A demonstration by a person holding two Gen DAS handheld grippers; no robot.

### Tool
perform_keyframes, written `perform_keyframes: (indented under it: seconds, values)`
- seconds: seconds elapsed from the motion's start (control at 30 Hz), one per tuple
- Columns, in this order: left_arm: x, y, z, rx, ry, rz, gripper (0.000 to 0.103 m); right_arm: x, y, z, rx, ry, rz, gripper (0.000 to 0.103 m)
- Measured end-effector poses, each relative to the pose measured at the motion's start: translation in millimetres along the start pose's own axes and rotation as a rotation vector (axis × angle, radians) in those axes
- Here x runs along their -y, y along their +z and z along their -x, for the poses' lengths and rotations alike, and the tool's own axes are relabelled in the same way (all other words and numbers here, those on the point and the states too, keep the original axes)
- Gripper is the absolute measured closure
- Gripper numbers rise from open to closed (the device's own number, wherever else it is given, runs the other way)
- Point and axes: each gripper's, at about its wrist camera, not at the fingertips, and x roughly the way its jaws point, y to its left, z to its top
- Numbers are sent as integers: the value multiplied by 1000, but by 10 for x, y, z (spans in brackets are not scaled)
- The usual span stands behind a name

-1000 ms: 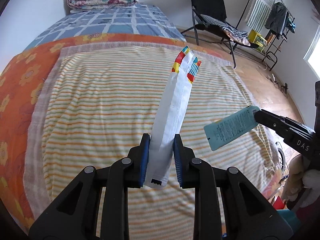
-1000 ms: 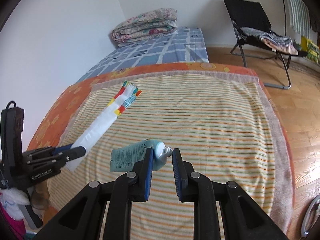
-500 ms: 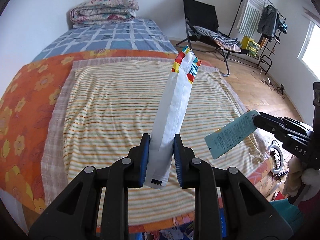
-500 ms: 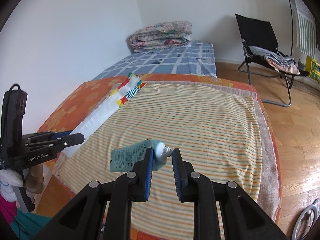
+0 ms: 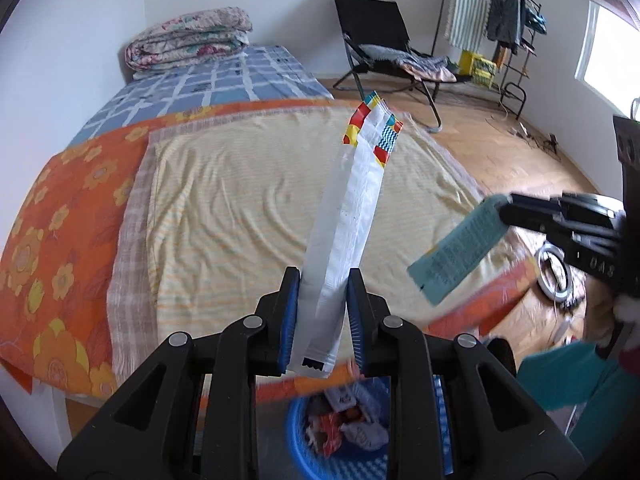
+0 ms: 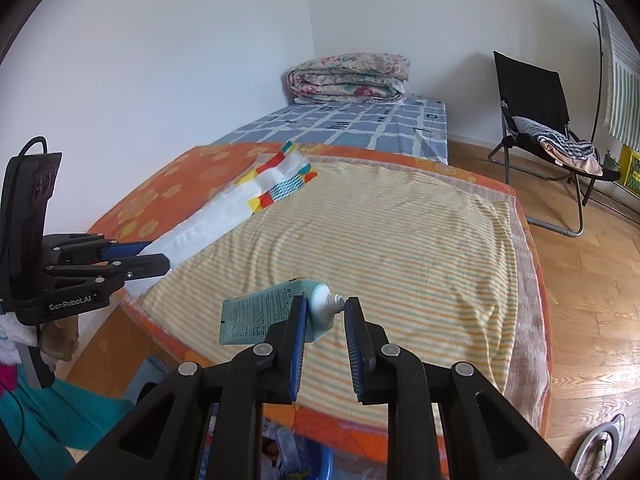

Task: Collect trash
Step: 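Carry the white wrapper and light-blue tube over the blue basket with both tools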

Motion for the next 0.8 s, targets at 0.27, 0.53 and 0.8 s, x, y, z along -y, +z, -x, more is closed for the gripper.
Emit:
perform_keyframes:
  seconds: [0.27,0.53,0.8]
  values:
    - [21,-611,77,-95,-26,-12,80,-120,-370,113,-28,-18,63,85]
    - [81,-1079,177,-160,-65,-16,80,-158,-680,152,-65,-30,87,85]
    - [163,-1447,121,-235,-103,-41,80,-194,-948,89,-118,-45,110,85]
